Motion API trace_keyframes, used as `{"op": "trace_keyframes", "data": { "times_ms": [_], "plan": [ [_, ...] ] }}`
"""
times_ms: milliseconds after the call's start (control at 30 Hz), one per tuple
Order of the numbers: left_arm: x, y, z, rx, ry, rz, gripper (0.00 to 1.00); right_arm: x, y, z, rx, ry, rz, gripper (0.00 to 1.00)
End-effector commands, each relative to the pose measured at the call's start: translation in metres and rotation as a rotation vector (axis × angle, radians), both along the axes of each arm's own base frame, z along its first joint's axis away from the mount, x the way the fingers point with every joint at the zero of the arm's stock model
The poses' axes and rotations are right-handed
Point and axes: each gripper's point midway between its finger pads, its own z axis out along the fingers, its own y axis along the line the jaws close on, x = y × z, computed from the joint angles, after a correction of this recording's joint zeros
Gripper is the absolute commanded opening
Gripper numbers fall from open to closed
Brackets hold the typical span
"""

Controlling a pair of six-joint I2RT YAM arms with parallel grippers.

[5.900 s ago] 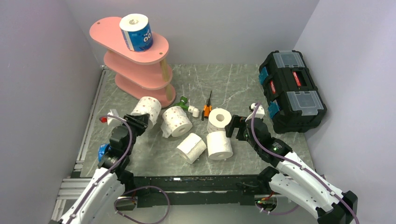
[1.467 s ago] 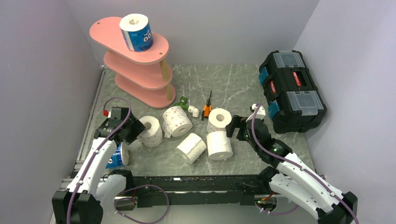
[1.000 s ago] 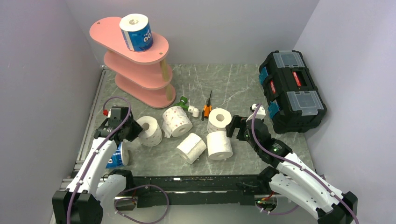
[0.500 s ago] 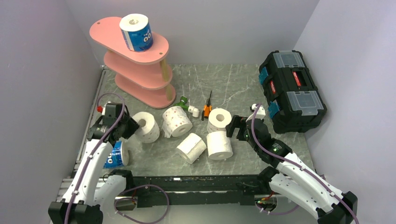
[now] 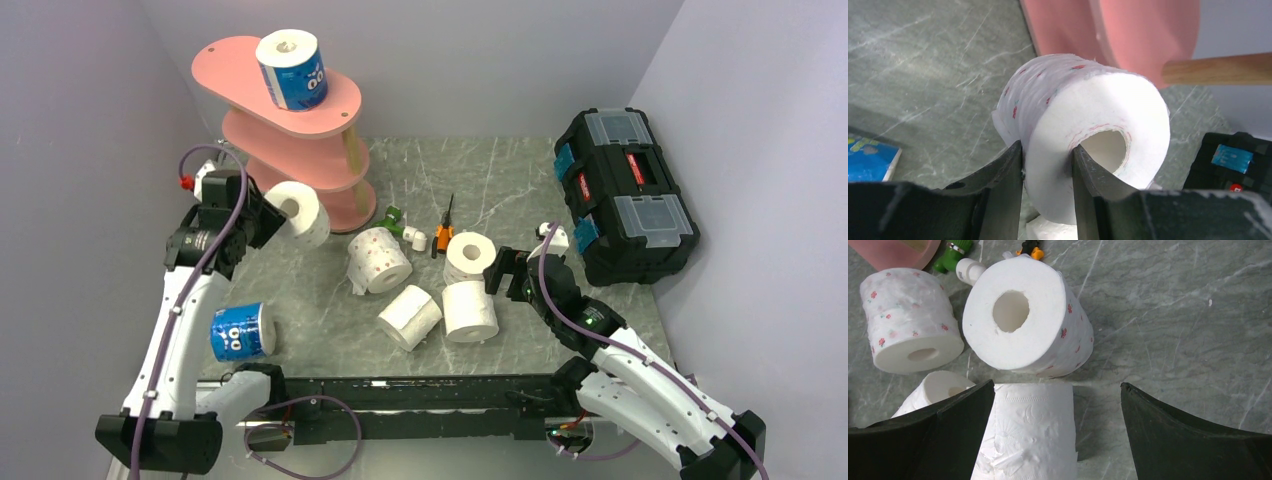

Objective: Place and organize the paper towels onto the shelf
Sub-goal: Pick up the paper towel from the center of the board, then place the paper towel on the shelf.

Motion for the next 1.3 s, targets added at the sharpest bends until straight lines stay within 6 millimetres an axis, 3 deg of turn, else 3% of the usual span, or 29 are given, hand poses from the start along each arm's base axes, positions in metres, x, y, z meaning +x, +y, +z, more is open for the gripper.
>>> {"op": "trace_keyframes", "data": {
  "times_ms": [0,233,467,833,1267],
  "plan": [
    [0.030,0.006,0.050,-0.002,-0.138,0.037,0.26,0.004,-0.001,0.009,0.019,-0.035,-0.020,0.99],
    [0.062,0.005,0.080,-0.029,-0.194,0.042,0.25,0.004,-0.001,0.008,0.017,-0.034,-0.019,0.99],
    [0.080,0.006,0.096,-0.052,-0.222,0.048,0.26,0.004,-0.002,0.008,0.017,-0.035,-0.024,0.99],
    [0.100,0.001,0.090,-0.088,-0.203,0.037,0.27,0.005,-0.003,0.007,0.014,-0.034,-0.027,0.99],
    [0.122,-0.006,0.102,-0.143,-0.233,0.035,0.29,0.004,-0.006,0.008,0.011,-0.037,-0.040,0.99]
  ]
}}
